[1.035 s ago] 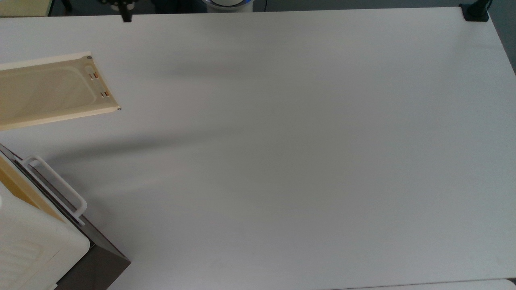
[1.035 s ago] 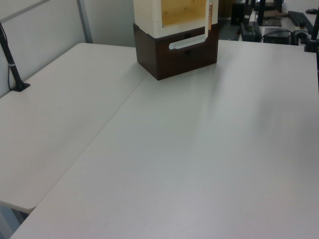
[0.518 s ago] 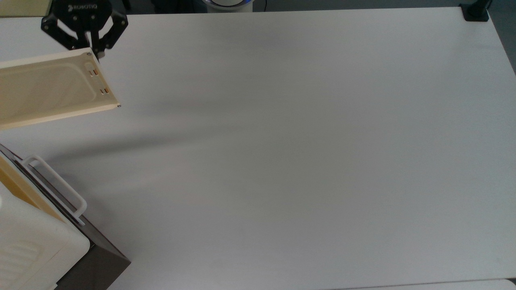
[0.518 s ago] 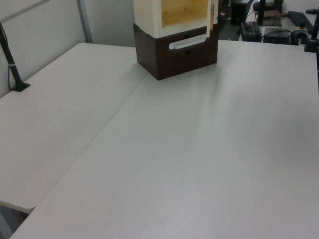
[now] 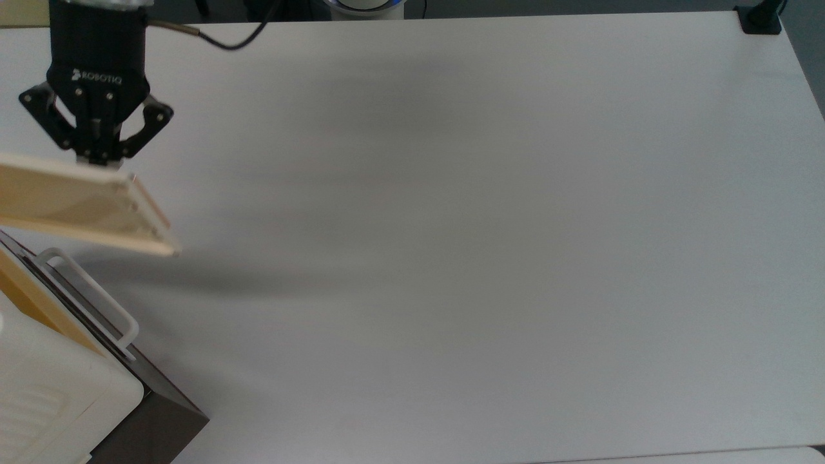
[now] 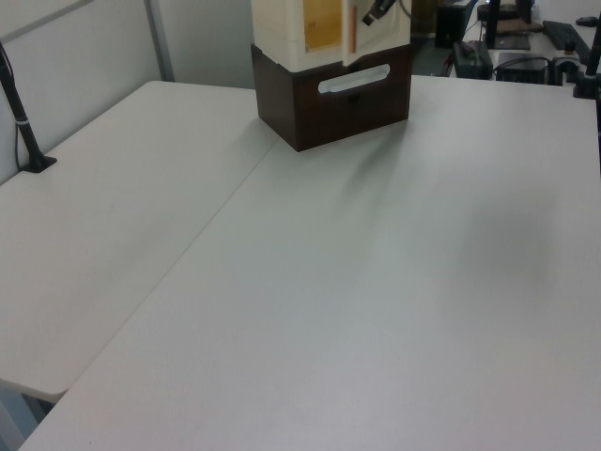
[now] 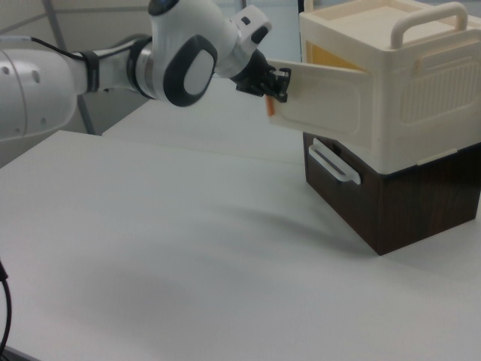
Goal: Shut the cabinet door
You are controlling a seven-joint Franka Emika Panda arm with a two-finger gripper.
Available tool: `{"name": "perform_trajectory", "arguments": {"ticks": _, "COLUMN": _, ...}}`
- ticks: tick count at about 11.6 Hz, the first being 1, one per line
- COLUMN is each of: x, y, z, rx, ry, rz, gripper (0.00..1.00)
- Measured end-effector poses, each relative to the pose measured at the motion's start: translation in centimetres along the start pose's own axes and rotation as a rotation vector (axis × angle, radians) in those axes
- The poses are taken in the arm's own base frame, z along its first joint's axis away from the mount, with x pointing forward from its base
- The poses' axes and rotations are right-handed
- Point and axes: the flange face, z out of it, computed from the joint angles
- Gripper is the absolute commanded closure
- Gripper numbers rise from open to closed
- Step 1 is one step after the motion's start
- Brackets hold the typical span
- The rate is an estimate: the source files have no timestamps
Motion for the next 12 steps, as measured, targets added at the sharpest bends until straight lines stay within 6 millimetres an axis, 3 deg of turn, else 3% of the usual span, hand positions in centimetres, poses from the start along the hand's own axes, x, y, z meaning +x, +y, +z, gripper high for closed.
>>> {"name": "perform_trajectory", "arguments": {"ticks": 4, "x": 1.4, "y": -0.6, "z": 3.9, "rx": -0.033, "ry": 0.127, "rz": 0.238, "gripper": 0.96}}
{"name": "perform_trajectory", "arguments": {"ticks": 7, "x": 2.5, "y": -0.6, "z": 5.5, "rx": -0.043, "ry": 0.151, "rz": 0.281, "gripper": 0.96}}
{"name": "perform_trajectory", "arguments": {"ticks": 12, "x": 2.7, "y": 0.6, "z": 8.4, "rx": -0.085, "ry": 0.163, "rz": 0.307, "gripper": 0.96}}
